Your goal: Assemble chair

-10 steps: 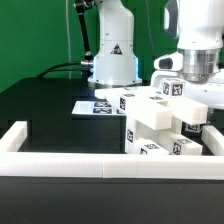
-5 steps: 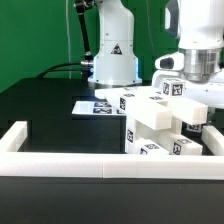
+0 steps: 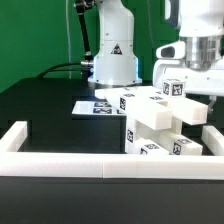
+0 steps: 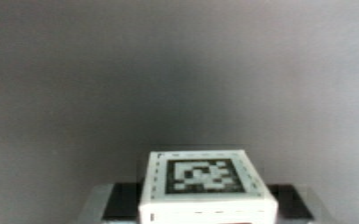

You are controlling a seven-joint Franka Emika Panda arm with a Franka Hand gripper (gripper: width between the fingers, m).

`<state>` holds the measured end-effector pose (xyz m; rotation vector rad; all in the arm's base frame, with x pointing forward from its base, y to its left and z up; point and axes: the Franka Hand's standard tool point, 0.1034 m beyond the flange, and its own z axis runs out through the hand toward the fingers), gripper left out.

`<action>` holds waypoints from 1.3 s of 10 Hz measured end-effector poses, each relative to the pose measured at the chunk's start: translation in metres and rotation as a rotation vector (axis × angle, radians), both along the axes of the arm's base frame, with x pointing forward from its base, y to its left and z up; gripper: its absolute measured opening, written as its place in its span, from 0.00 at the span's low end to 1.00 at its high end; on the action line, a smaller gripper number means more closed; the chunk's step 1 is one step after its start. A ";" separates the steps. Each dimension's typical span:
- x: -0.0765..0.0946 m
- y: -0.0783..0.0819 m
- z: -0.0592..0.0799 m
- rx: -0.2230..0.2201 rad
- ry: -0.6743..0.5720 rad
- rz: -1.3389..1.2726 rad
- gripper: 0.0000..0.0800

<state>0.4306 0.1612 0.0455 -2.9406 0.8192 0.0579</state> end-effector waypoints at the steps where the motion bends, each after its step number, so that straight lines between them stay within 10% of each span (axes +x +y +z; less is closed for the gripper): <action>1: 0.002 0.003 0.016 0.014 0.002 -0.010 0.36; 6: 0.006 0.003 0.023 0.019 -0.005 -0.005 0.36; 11: 0.041 -0.054 0.084 0.073 -0.004 0.088 0.36; 13: 0.038 -0.052 0.079 0.067 -0.006 0.095 0.36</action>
Offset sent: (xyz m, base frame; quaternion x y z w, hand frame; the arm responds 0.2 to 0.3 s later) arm 0.0000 0.0000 0.0000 0.0000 0.0000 0.0000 1.0000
